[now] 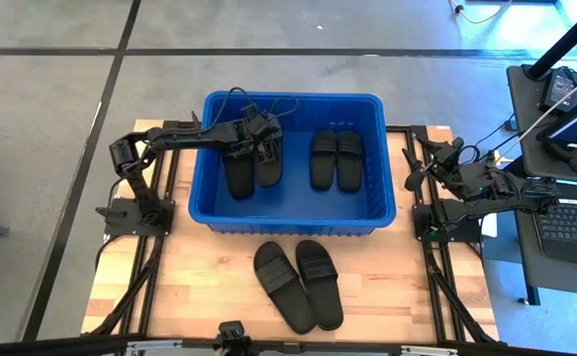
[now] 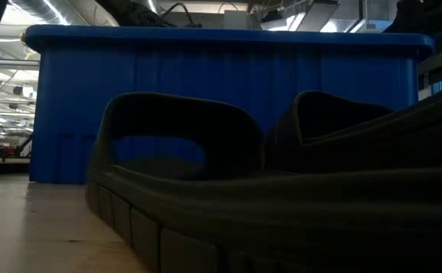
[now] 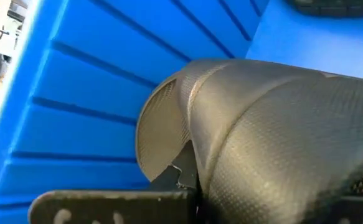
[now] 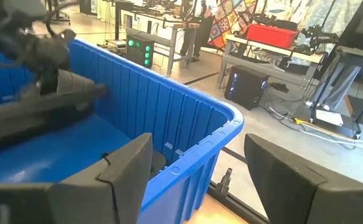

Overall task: Pick and place slides into bin
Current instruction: Put the black slide into the blue organizer bin

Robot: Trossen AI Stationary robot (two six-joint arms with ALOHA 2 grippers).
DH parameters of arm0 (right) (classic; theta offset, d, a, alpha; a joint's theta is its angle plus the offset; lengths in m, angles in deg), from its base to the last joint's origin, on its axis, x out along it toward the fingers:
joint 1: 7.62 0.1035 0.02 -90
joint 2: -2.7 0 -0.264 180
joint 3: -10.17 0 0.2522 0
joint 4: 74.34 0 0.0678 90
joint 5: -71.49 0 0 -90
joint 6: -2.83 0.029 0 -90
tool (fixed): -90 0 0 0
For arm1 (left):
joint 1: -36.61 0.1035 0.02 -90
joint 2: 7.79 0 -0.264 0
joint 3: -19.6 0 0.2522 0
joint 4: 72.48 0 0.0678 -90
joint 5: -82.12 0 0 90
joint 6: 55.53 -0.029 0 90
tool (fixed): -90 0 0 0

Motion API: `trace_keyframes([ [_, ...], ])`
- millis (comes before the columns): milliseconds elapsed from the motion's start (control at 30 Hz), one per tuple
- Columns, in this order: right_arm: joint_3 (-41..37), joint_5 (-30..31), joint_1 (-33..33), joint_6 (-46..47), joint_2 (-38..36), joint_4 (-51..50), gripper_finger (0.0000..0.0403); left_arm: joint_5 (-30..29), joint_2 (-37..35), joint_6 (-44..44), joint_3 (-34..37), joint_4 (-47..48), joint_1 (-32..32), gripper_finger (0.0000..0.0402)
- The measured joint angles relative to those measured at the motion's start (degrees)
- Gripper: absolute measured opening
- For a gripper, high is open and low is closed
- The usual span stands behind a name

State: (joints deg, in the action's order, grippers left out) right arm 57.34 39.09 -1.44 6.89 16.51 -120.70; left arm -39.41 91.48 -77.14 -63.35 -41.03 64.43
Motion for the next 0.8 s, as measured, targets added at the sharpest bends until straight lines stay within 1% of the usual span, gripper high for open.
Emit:
trace_keyframes([
  [100, 0.0, 0.0, 0.0, 0.2, 0.0, 0.0, 0.0255, 0.2, 2.4, -2.0, -0.1, -0.9, 0.4, 0.0008],
  [200, 0.0, 0.0, 0.0, 0.2, 0.0, 0.0, 0.0255, -1.4, 5.2, -4.5, -1.2, -0.7, 0.3, 0.0008],
  [500, 0.0, 0.0, 0.0, -0.1, 0.0, -0.1, 0.0255, -2.1, 8.0, -4.5, -2.7, -0.2, -0.1, 0.0007],
  [667, 0.0, 1.8, 0.0, -0.1, 0.0, -0.2, 0.0255, -1.9, 9.9, -4.7, -2.8, 0.8, 0.4, 0.0006],
  [800, 0.0, 2.1, 0.0, -0.3, 0.0, -0.2, 0.0255, -2.0, 12.0, -4.7, -2.8, 0.9, 0.6, 0.0007],
])
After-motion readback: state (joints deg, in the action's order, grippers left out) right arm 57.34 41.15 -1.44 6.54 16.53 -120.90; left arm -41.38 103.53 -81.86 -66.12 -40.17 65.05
